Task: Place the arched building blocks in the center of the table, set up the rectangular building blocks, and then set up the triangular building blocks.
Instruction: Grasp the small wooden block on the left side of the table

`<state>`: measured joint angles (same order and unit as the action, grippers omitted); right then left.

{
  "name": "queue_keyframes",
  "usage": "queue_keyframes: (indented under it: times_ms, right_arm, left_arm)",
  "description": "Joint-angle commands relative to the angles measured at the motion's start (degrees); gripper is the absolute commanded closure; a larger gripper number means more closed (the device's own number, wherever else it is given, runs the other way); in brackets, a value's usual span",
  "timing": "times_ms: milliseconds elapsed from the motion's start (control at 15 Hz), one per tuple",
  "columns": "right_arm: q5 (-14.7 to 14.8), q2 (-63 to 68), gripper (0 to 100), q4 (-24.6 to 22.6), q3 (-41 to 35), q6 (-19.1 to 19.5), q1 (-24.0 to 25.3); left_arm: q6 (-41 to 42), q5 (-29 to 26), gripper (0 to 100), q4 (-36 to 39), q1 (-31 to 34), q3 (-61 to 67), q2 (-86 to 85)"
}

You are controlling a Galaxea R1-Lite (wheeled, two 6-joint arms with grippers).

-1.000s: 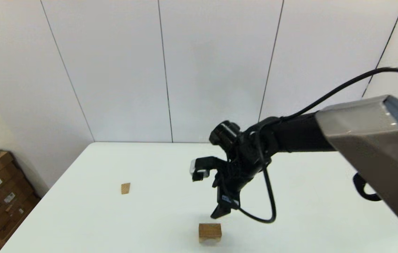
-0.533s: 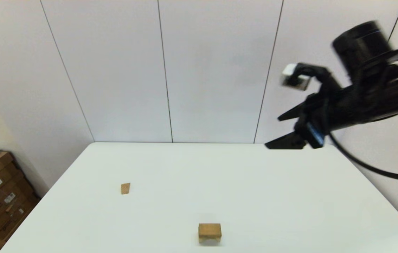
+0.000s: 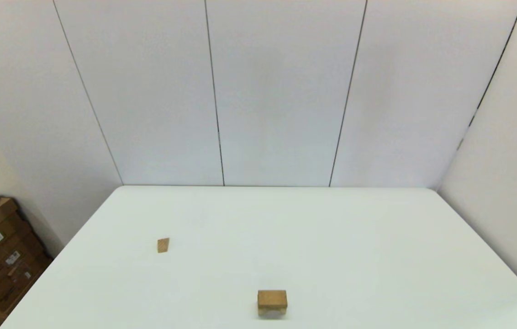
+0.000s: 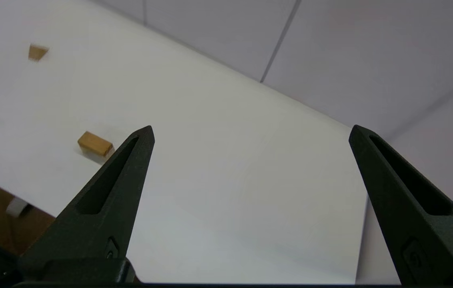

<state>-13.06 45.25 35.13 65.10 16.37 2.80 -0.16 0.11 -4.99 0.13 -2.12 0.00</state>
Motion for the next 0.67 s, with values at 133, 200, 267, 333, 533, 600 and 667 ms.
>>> queue_keyframes:
  times_ms: [133, 200, 267, 333, 533, 600, 667]
  right_arm:
    - [1.81, -32.95, 0, 0.64, -19.66, -5.91, -2.98]
    - [1.72, -36.02, 0, 0.64, -22.30, -5.91, -2.98]
    - [1.81, -39.54, 0, 0.55, -25.20, -5.91, -2.89]
    - [2.25, -43.14, 0, 0.20, -29.24, -6.09, -2.89]
    - [7.78, -45.34, 0, -5.07, -41.81, -8.46, -2.80]
    - [8.05, -45.34, 0, -9.38, -45.06, -10.04, -2.89]
    - [8.05, -45.34, 0, -14.13, -49.45, -10.22, -2.80]
  left_arm:
    - [-0.02, -0.02, 0, -0.02, 0.04, 0.01, 0.09]
    - [0.07, -0.02, 0, -0.02, 0.04, 0.01, 0.09]
    - [0.07, -0.02, 0, -0.02, -0.05, 0.01, 0.09]
    - [0.07, 0.07, 0, -0.02, 0.04, 0.01, 0.09]
    - [0.16, 0.07, 0, -0.02, 0.04, 0.01, 0.09]
    - [0.16, 0.07, 0, -0.02, 0.04, 0.01, 0.09]
    - [0.16, 0.07, 0, -0.02, 0.04, 0.01, 0.09]
